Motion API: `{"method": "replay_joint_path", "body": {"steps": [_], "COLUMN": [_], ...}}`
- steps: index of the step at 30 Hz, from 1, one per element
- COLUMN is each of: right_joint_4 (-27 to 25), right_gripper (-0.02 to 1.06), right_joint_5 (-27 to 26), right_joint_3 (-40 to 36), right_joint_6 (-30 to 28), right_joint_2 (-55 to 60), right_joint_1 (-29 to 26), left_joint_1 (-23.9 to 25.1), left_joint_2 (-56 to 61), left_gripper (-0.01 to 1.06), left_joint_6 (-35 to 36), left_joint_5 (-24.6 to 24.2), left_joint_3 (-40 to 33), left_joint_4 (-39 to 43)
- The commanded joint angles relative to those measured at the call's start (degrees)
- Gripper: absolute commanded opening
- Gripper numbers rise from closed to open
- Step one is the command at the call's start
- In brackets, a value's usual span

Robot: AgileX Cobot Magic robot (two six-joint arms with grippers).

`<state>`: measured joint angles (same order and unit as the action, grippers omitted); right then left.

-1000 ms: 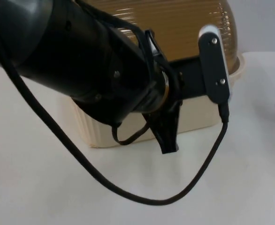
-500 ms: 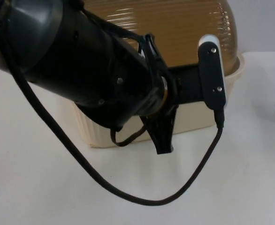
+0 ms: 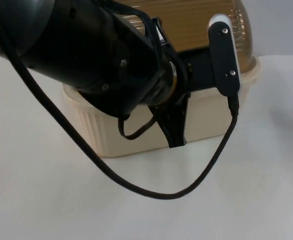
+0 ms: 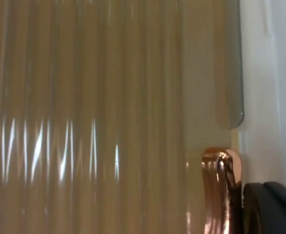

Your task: Open the box lid with the left hand, place the block into the box with the right hand, then close the box lid with the left hand.

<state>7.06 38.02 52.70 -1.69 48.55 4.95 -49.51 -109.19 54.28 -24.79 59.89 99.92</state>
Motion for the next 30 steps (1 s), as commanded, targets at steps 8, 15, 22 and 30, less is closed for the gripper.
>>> {"method": "replay_joint_path", "body": {"steps": [8, 15, 22, 30], "right_joint_4": [0.5, 0.4, 0.3, 0.1], "right_gripper": [1.05, 1.05, 1.05, 1.05], "right_joint_5": [-0.1, -0.2, 0.2, 0.3], "right_joint_3": [0.4, 0.4, 0.4, 0.4], "right_joint_6": [-0.3, -0.3, -0.3, -0.3], "right_joint_2": [-0.2, -0.2, -0.2, -0.2], "right_joint_1": [0.2, 0.2, 0.2, 0.2], "left_joint_1": [0.4, 2.8, 6.9, 12.1], "left_joint_2": [0.0, 0.0, 0.0, 0.0], "left_gripper": [0.00, 0.00, 0.00, 0.00], "left_joint_6": [-3.4, -4.9, -8.0, -8.0], "left_joint_5": [-2.9, -3.3, -2.9, 0.1], "left_joint_3": [0.6, 3.9, 10.6, 14.8], "left_joint_4": [0.0, 0.0, 0.0, 0.0]}}
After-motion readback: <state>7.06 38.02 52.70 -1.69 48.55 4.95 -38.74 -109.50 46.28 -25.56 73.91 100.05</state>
